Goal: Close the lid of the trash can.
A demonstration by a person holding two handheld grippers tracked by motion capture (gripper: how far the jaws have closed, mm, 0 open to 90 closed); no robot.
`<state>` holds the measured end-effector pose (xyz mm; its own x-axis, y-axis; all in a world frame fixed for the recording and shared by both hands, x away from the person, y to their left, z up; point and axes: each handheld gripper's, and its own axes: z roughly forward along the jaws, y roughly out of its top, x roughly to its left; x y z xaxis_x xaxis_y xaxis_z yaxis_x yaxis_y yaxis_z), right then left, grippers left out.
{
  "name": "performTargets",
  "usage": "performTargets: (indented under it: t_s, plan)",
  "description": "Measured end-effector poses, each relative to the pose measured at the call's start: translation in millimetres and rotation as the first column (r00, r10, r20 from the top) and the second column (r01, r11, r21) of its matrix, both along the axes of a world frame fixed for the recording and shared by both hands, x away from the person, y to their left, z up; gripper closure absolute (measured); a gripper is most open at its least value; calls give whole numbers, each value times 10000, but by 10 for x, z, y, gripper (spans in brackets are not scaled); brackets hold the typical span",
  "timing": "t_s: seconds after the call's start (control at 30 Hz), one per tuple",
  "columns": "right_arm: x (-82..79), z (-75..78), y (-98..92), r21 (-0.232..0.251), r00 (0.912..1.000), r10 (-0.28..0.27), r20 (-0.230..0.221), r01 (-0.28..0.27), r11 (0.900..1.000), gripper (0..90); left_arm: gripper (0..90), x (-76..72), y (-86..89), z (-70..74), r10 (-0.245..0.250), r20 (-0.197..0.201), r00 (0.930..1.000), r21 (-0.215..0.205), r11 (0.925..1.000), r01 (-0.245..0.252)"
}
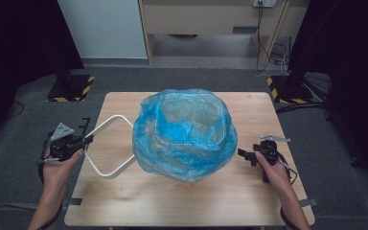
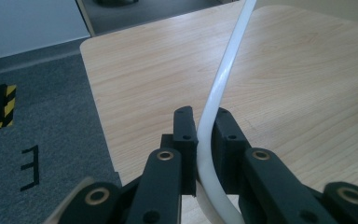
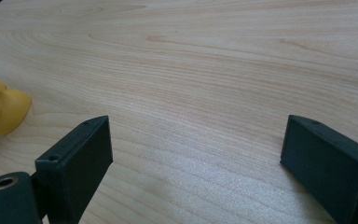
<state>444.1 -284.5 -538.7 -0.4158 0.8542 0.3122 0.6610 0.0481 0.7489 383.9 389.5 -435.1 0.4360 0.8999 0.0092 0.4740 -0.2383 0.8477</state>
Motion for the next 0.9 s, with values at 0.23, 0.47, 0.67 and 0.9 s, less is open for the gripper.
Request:
performTargets:
  t_s: [0.23, 0.47, 0.67, 0.9]
  plan:
    - [-2, 4, 25, -318, 10000, 19, 68, -16, 9995, 86, 813, -128, 113, 71, 19, 266, 9996, -159, 9999, -15]
    - [-5, 7, 38, -430, 10000, 19, 73, -15, 9991, 86, 813, -219, 182, 161, -6, 482, 9988, -181, 9998, 15]
    - [-4, 5, 41, -481, 10000, 5, 96, 0, 9988, 86, 813, -254, 216, 197, 12, 563, 9984, -235, 9997, 1]
    - [-5, 6, 44, -477, 10000, -4, 83, 8, 9989, 86, 813, -234, 219, 188, 8, 539, 9985, -256, 9997, 6]
